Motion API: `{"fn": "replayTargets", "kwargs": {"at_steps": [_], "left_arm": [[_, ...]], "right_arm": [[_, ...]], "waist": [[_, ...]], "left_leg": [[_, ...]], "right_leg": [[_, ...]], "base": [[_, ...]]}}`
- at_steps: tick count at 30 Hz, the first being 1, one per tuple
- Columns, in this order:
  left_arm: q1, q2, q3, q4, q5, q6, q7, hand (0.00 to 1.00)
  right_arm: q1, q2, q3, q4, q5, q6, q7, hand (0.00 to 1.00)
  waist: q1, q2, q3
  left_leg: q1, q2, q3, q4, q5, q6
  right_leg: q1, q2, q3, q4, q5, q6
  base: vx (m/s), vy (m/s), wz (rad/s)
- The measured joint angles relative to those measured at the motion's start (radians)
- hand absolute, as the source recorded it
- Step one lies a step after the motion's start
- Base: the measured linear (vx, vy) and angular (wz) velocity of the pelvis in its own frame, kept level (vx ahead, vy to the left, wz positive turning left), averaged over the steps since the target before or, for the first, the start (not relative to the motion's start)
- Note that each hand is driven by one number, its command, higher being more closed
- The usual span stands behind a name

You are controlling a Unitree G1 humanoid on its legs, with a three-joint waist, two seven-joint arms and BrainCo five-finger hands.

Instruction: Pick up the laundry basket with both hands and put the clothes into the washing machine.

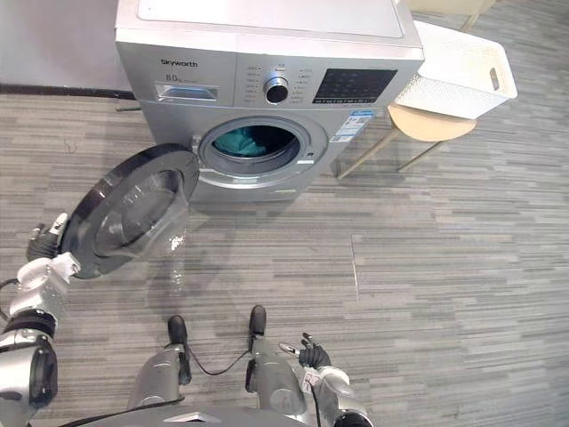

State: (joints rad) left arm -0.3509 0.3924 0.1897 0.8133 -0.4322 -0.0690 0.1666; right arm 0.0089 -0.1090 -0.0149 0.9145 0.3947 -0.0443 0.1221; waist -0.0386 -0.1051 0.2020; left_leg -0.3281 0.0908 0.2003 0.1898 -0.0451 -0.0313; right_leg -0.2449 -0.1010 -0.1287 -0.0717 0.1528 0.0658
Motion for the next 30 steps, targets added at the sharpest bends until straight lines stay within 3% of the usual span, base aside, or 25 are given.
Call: {"fn": "replayTargets", "kwargs": {"at_steps": [3,4,7,8,14,16,18,20,24,30], "left_arm": [[0.166,-0.091,-0.156,-0.189,-0.043,-0.013,-0.039,0.0],[0.248,-0.134,-0.255,-0.26,-0.079,-0.013,-0.073,0.0],[0.336,-0.173,-0.415,-0.33,-0.098,-0.009,-0.124,0.0],[0.359,-0.178,-0.517,-0.361,-0.099,-0.007,-0.145,0.0],[0.263,-0.2,-1.061,-0.514,-0.129,0.015,-0.217,0.0],[0.176,-0.258,-1.203,-0.597,-0.174,0.02,-0.247,0.0],[0.116,-0.346,-1.249,-0.641,-0.213,0.013,-0.267,0.0],[0.063,-0.366,-1.253,-0.66,-0.215,-0.001,-0.275,0.0],[0.032,-0.329,-1.188,-0.664,-0.213,-0.019,-0.272,0.0],[0.089,-0.27,-1.129,-0.664,-0.204,-0.018,-0.263,0.0]], "right_arm": [[0.03,-0.001,-0.006,-0.045,0.003,0.001,0.001,0.0],[0.056,0.0,-0.007,-0.057,0.011,0.002,0.001,0.0],[0.094,0.003,-0.005,-0.058,0.011,0.005,0.002,0.0],[0.106,0.005,-0.002,-0.055,0.011,0.004,0.002,0.0],[0.107,0.012,0.014,-0.034,0.011,0.0,-0.002,0.0],[0.106,0.01,0.036,-0.035,0.011,-0.007,-0.004,0.0],[0.105,0.008,0.059,-0.036,0.011,-0.019,-0.022,0.0],[0.107,0.0,0.074,-0.037,0.011,-0.018,-0.038,0.0],[0.131,-0.03,0.055,-0.033,0.022,-0.018,-0.046,0.0],[0.122,-0.028,0.031,0.034,0.031,-0.016,-0.046,0.0]], "waist": [[0.011,0.016,-0.004],[0.013,0.019,-0.017],[0.018,0.022,-0.061],[0.016,0.028,-0.09],[0.003,0.065,-0.141],[-0.013,0.063,-0.145],[-0.034,0.063,-0.165],[-0.054,0.073,-0.185],[-0.086,0.107,-0.205],[-0.088,0.114,-0.211]], "left_leg": [[0.04,-0.014,-0.019,-0.034,0.013,-0.005],[0.069,-0.029,-0.038,-0.065,0.027,-0.006],[0.1,-0.048,-0.059,-0.125,0.052,-0.002],[0.109,-0.059,-0.066,-0.158,0.069,0.003],[0.214,-0.099,-0.055,-0.267,0.115,0.032],[0.238,-0.102,-0.02,-0.267,0.102,0.032],[0.259,-0.103,0.033,-0.267,0.081,0.037],[0.264,-0.099,0.079,-0.257,0.055,0.028],[0.28,-0.1,0.13,-0.252,0.048,0.03],[0.325,-0.106,0.08,-0.269,0.053,0.027]], "right_leg": [[0.01,-0.01,-0.023,0.055,-0.041,0.003],[0.028,-0.022,-0.039,0.075,-0.071,0.001],[0.037,-0.038,-0.06,0.093,-0.097,0.018],[0.037,-0.044,-0.071,0.093,-0.101,0.023],[0.092,-0.071,-0.06,0.083,-0.091,0.049],[0.101,-0.076,-0.026,0.083,-0.088,0.053],[0.088,-0.074,0.033,0.083,-0.084,0.058],[0.069,-0.067,0.082,0.083,-0.078,0.061],[0.073,-0.06,0.124,0.043,-0.05,0.063],[0.157,-0.065,0.064,-0.002,-0.052,0.031]], "base": [[-0.04,-0.008,0.28],[-0.01,0.021,0.38],[0.02,0.031,0.35],[0.06,0.029,0.24],[0.07,0.062,0.01],[0.05,0.071,-0.38],[0.02,0.052,-0.85],[0.01,0.024,-0.81],[0.01,-0.012,-0.4],[-0.03,-0.037,0.21]]}}
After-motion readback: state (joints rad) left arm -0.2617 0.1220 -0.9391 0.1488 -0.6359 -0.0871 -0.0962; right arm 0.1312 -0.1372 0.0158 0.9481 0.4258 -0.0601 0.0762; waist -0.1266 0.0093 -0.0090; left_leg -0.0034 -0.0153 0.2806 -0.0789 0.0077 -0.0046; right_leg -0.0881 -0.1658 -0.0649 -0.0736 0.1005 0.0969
